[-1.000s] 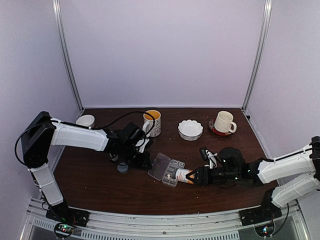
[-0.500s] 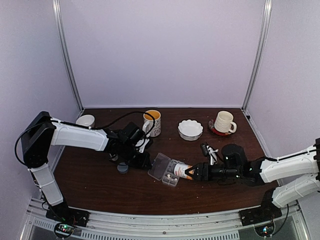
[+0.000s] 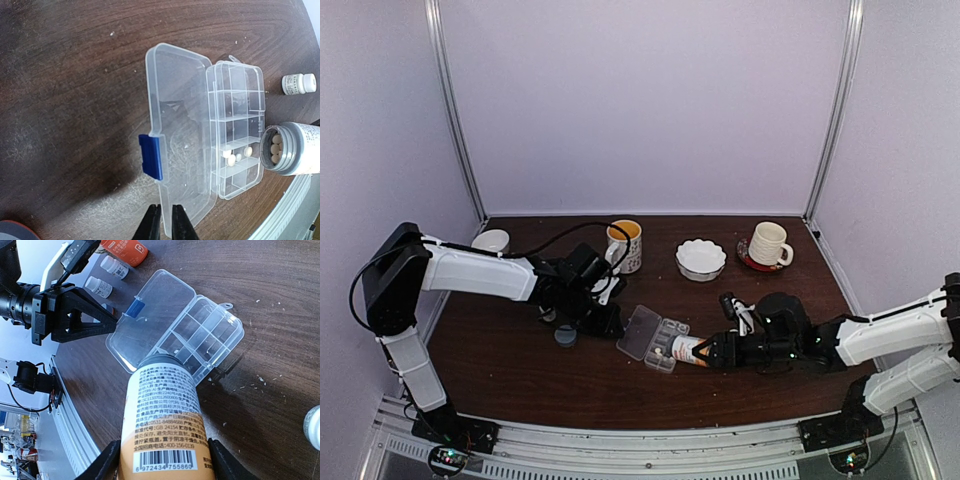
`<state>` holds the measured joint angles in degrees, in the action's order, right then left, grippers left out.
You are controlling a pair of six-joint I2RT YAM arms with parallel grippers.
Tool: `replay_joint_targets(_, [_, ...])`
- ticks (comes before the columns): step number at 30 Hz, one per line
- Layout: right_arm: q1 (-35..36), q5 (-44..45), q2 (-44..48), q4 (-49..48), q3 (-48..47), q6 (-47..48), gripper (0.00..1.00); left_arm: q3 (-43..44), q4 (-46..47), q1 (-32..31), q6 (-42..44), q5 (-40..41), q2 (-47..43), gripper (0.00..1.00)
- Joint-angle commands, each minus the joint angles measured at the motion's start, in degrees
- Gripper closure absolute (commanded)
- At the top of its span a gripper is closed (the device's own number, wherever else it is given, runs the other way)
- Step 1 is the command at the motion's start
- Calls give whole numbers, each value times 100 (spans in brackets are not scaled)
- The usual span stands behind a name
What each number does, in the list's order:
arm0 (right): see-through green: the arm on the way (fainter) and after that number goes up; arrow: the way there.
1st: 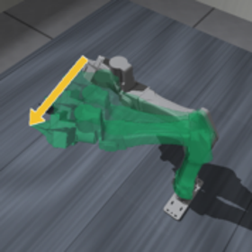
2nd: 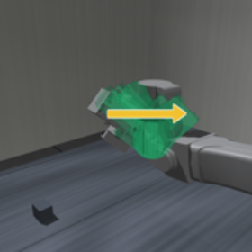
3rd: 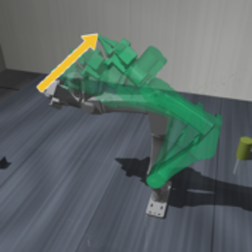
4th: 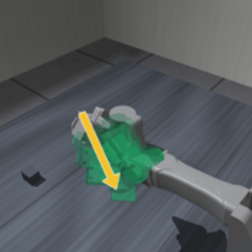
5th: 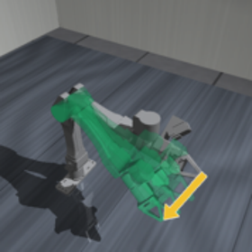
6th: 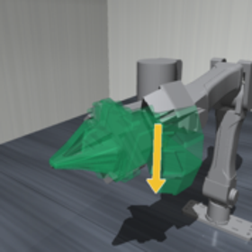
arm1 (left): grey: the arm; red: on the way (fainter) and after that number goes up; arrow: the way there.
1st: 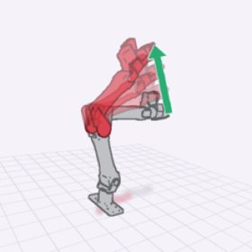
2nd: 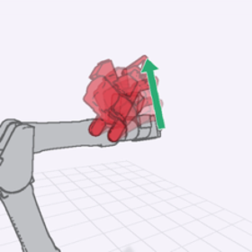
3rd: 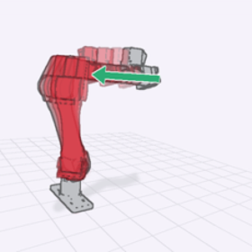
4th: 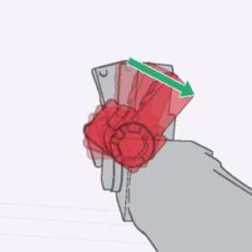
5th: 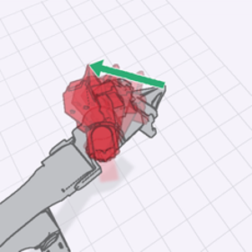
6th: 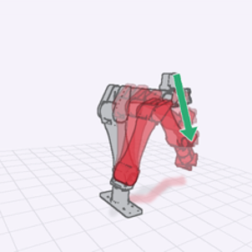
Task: Sort the pills into containers
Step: Pour the pill into the compartment of the pill container.
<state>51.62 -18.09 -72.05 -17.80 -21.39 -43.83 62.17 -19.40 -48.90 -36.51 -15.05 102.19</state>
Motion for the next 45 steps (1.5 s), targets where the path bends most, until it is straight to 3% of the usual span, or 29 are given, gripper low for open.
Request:
replay_joint_targets(1, [-1, 57, 153, 32, -144, 31, 100, 104, 48, -5, 83, -15, 47, 88])
replay_joint_targets(9, [-7, -26, 632, -146, -93, 9, 100, 93, 58, -5, 74, -16, 37, 88])
replay_joint_targets(17, [-2, 52, -210, 108, 46, 50, 100, 93, 61, -5, 86, -26, 60, 88])
replay_joint_targets(25, [-3, 257, 189, 597, -233, 278, 100, 120, 68, -5, 74, -36, 64, 88])
replay_joint_targets(37, [-2, 4, 742, 249, -332, 208, 100, 93, 66, -5, 79, -37, 55, 88])
replay_joint_targets(45, [-2, -28, -42, 637, -215, 213, 100, 117, 67, -1, 83, -40, 64, 88])
